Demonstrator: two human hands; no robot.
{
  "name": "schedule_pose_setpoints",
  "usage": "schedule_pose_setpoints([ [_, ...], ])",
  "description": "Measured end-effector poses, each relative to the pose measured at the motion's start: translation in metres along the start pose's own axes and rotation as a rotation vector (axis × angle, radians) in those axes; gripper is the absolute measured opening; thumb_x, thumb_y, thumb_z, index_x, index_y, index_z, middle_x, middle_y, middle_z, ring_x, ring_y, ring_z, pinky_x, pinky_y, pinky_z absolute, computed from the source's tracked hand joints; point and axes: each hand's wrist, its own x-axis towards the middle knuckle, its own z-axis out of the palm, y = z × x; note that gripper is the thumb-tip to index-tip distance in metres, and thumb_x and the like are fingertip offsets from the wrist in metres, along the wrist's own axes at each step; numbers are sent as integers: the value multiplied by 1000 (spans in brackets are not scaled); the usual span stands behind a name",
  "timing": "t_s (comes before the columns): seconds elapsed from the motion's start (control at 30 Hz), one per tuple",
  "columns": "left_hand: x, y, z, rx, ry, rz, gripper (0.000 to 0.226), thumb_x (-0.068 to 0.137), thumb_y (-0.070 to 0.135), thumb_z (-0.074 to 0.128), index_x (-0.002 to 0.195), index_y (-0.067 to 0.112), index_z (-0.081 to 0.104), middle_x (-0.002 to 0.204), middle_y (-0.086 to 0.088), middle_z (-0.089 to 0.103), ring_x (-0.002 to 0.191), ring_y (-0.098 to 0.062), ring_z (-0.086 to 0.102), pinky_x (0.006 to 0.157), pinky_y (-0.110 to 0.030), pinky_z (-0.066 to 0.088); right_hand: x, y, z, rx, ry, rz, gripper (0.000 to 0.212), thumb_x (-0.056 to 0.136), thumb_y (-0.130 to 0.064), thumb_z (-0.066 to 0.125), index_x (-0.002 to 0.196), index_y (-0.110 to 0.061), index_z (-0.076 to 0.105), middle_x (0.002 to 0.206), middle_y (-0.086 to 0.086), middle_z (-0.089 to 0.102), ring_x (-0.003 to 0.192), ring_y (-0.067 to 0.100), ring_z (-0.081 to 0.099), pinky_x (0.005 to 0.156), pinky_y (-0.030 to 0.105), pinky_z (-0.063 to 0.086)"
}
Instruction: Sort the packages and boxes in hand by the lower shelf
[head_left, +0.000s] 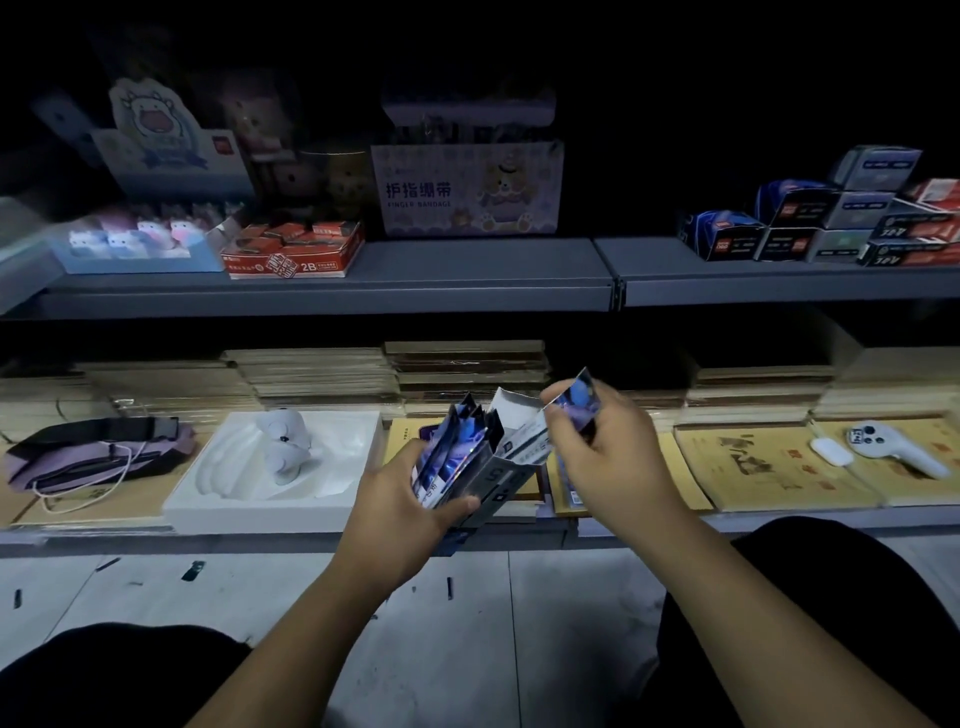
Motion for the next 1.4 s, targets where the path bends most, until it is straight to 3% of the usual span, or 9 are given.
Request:
schedule_pose_setpoints([
  [0.13, -2, 3, 2, 92, 1, 36, 49, 76, 36, 87, 113, 36, 54, 104, 15, 70, 88, 0, 66, 67, -15, 53, -7, 2, 12, -123, -80, 13, 39, 94, -31, 68, 118, -40, 38, 73, -1, 66, 61, 22, 65, 60, 49, 56],
  [0.23, -2, 3, 2, 109, 3, 47, 51, 77, 35, 87, 112, 40, 51, 102, 17, 69, 85, 5, 63, 66, -13, 52, -8, 0, 16, -165, -95, 12, 49, 93, -34, 69, 125, -40, 32, 85, -10, 63, 66, 14, 64, 65, 47, 57],
  [0.37, -1, 1, 2, 152, -7, 41, 52, 79, 38, 85, 117, 39, 50, 106, 15, 68, 89, -3, 66, 72, -20, 58, -6, 0, 13, -213, 31, -85, 35, 95, -40, 62, 126, -36, 47, 85, -8, 48, 76, 10, 54, 64, 39, 52],
  [0.5, -1, -3, 3, 258, -16, 75, 51, 79, 45, 83, 119, 38, 52, 102, 13, 71, 85, -3, 65, 71, -28, 59, -9, -10, 11, -25, 52, -208, 3, 96, -26, 67, 98, -26, 70, 84, -9, 47, 70, 11, 50, 59, 16, 35],
  [0.7, -1, -5, 6, 423, -20, 143, 43, 83, 45, 78, 112, 39, 47, 96, 13, 70, 78, -6, 60, 60, -23, 51, -13, -10, 22, 31, -61, -199, 15, 87, -29, 79, 78, -21, 70, 84, -6, 51, 75, 17, 54, 63, 16, 37],
  [0.9, -1, -8, 8, 528, 3, 178, 44, 84, 45, 74, 114, 37, 43, 100, 12, 70, 86, -13, 63, 66, -30, 55, -14, -7, 30, 0, -64, -156, 25, 82, -45, 76, 76, -24, 64, 84, -9, 48, 77, 15, 52, 62, 21, 39],
  [1.13, -2, -10, 10, 582, 30, 187, 37, 86, 44, 68, 109, 34, 41, 98, 10, 69, 86, -18, 62, 65, -31, 51, -17, -6, 40, -19, 3, -25, 27, 87, -24, 76, 67, -20, 58, 75, -6, 49, 71, 16, 51, 65, 42, 49],
  [1.23, 0, -11, 11, 560, 28, 176, 40, 85, 50, 69, 108, 36, 39, 95, 11, 67, 85, -16, 62, 63, -30, 49, -15, -8, 41, 8, 36, -32, 26, 88, -22, 75, 66, -19, 61, 75, -6, 50, 70, 16, 53, 63, 38, 47],
  [1.4, 4, -10, 13, 555, 51, 193, 37, 86, 49, 67, 104, 36, 37, 93, 10, 67, 82, -18, 61, 62, -30, 48, -15, -10, 38, -48, 164, -153, 22, 88, -16, 77, 69, -15, 67, 74, -12, 51, 69, 11, 57, 58, 14, 36],
])
